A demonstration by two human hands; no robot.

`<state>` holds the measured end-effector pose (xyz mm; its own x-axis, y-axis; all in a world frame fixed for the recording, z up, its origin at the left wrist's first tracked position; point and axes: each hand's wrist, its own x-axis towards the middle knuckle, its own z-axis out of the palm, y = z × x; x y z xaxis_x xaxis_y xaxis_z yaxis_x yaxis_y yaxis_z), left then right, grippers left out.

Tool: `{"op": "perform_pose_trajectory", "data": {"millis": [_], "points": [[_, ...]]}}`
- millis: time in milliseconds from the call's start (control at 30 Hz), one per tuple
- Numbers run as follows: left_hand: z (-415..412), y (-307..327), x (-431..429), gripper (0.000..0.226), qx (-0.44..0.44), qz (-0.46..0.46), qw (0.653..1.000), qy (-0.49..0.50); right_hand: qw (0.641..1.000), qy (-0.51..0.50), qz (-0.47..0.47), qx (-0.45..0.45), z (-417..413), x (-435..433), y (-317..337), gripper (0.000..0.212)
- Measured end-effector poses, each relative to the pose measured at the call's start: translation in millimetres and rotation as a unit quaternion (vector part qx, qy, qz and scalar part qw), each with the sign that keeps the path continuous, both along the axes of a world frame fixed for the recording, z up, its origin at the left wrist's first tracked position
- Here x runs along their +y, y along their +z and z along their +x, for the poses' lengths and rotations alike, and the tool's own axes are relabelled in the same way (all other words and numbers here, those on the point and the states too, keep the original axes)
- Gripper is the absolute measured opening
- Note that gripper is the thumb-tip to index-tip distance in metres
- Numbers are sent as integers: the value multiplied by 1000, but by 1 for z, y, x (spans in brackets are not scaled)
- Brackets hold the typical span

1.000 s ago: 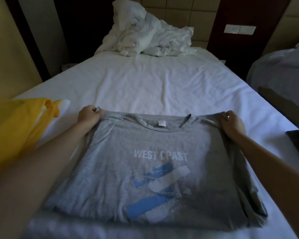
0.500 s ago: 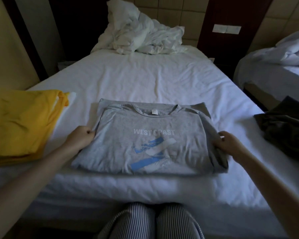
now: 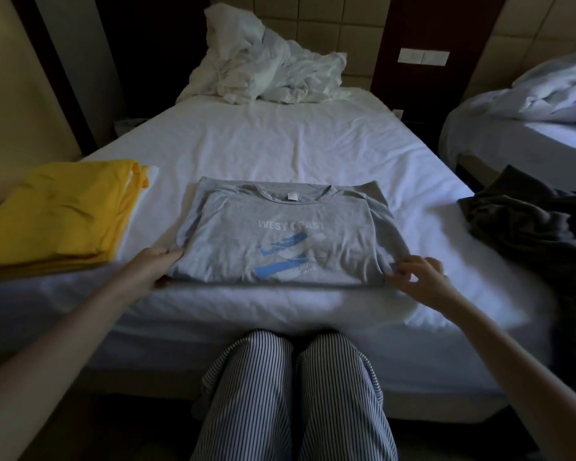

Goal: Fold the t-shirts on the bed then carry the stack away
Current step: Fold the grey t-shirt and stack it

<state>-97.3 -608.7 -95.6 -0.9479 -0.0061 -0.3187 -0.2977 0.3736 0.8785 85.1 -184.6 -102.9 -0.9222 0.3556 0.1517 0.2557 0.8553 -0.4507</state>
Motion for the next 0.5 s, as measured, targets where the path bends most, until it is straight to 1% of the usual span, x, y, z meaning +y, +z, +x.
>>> {"op": "perform_pose_trajectory", "data": {"millis": [33,67,133,167,233,267,300,333,367,433,500], "points": [[4,-1,-2,30,0,47,999,27,1000,-12,1,7,3,2,1,36],[7,-3,-4,35,8,71,996,53,999,-32,-27,15,6,6,4,41],[12,-10,-8,38,28,58,994,89,992,-90,-73,46,14,11,15,46],[15,-12,-9,37,41,47,993,98,991,-104,-74,45,20,13,17,52],[20,-18,-9,28,53,61,991,105,988,-122,-91,-31,28,8,13,69],[22,-19,-9,24,47,68,991,102,984,-138,-97,-63,31,4,6,69],[23,-18,-9,26,33,70,992,97,981,-151,-103,-64,32,0,1,65],[23,-17,-9,29,15,66,994,91,976,-162,-143,-34,31,-5,0,61],[23,-14,-9,29,-2,66,995,81,962,-171,-212,13,31,-8,3,56],[22,-10,-9,21,-24,100,992,77,914,-182,-352,86,29,-11,15,40],[21,-5,-7,10,-40,174,978,106,869,-191,-444,105,30,-11,21,25]]}}
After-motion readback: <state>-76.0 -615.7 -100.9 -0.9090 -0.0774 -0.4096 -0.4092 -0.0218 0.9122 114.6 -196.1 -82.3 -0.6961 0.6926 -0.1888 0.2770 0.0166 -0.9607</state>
